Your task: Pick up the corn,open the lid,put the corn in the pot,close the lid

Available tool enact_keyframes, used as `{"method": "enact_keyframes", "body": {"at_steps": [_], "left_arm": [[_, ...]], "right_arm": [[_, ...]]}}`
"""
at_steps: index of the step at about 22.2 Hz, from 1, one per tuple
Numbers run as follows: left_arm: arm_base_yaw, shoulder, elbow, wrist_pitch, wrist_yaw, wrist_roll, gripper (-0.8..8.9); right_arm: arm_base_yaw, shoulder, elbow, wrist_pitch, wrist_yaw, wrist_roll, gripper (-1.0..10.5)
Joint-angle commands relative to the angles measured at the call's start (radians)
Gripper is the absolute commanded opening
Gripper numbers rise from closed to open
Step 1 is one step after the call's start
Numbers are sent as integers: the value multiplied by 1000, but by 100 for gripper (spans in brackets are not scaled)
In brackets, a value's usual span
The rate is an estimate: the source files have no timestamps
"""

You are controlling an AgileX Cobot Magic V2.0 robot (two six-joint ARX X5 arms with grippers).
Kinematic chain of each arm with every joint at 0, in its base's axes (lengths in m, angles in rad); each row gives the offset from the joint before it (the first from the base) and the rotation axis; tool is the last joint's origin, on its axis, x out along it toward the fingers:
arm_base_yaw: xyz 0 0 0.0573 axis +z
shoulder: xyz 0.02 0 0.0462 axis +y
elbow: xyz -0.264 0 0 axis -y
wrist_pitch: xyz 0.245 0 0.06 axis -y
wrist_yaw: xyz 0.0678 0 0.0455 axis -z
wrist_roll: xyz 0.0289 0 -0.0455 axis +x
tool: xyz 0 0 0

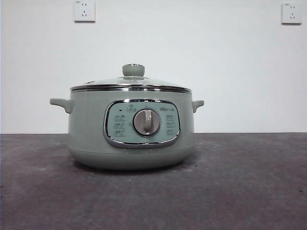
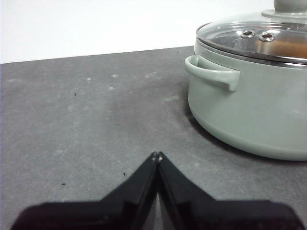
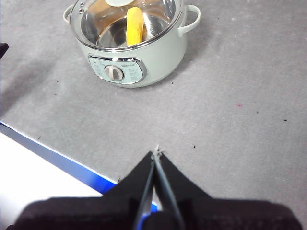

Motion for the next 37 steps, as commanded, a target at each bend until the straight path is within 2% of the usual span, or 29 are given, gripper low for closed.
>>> {"method": "enact_keyframes", "body": {"at_steps": [1,4,6,8,10,12,15,17,19,26,37], "left_arm": [[4,0,-10,7,-3,-10,-3],[4,0,-10,7,-3,-10,-3],[4,0,-10,7,-3,-10,-4],[4,0,-10,7,-3,-10,-4],[4,0,-10,7,-3,-10,-3],[4,0,-10,7,-3,-10,-4],[4,0,-10,7,-3,-10,-3],[4,0,-10,7,-3,-10,-3],[4,0,-10,7,-2,-10,-3],[4,0,-10,7,-2,-10,-3],[4,0,-10,7,-3,-10,-4]], "right_arm": [[1,0,-11,-26,5,-3,1],[1,0,-11,-26,5,-3,1],[-22,-3,-11,-25,68,-64,1],[-95,-4,-16,10,147,-68,1],[-229,-34,-60,164,154,-100,1],[-386,-104,-175,378,105,-143,1],[-593,-245,-437,682,-64,-218,1],[-702,-332,-620,843,-102,-256,1],[-783,-400,-776,968,-145,-262,1],[-866,-518,-1044,1133,-158,-261,1],[-872,-598,-1254,1153,-171,-249,1]]}}
